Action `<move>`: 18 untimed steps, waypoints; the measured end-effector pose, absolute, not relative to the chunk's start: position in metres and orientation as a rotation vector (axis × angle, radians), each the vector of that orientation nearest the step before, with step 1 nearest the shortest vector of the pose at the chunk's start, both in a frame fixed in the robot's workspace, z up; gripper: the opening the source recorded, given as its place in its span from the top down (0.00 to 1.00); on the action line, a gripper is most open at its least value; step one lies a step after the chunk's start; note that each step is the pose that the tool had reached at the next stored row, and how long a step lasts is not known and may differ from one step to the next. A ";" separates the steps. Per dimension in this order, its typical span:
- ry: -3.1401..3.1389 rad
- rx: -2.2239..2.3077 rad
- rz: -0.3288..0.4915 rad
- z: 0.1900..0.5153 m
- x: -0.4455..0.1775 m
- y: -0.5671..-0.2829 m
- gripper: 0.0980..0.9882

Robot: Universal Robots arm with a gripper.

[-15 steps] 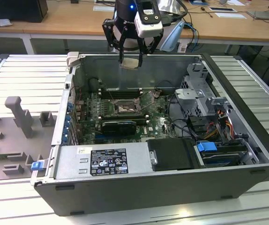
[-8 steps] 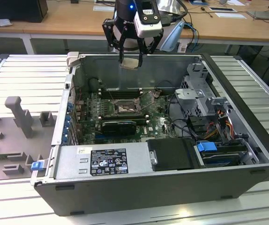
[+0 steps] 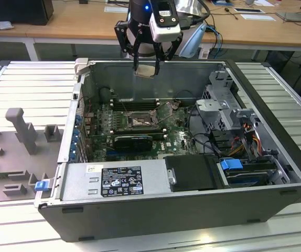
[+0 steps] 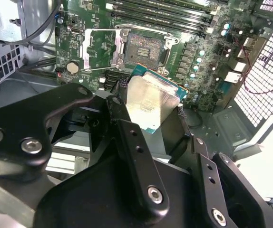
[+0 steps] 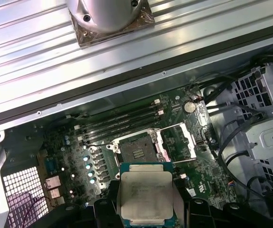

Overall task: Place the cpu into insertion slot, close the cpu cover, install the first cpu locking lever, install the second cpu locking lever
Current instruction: 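Place the cpu into insertion slot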

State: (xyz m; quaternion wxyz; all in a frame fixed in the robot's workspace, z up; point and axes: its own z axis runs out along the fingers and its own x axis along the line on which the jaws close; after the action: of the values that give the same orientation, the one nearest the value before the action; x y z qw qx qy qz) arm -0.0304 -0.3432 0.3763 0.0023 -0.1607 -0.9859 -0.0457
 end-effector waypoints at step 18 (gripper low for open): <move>-3.086 -0.552 -0.144 0.376 -0.030 -0.343 0.52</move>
State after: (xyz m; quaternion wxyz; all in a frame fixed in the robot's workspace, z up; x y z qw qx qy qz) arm -0.0304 -0.3432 0.3763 0.0016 -0.1760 -0.9833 -0.0457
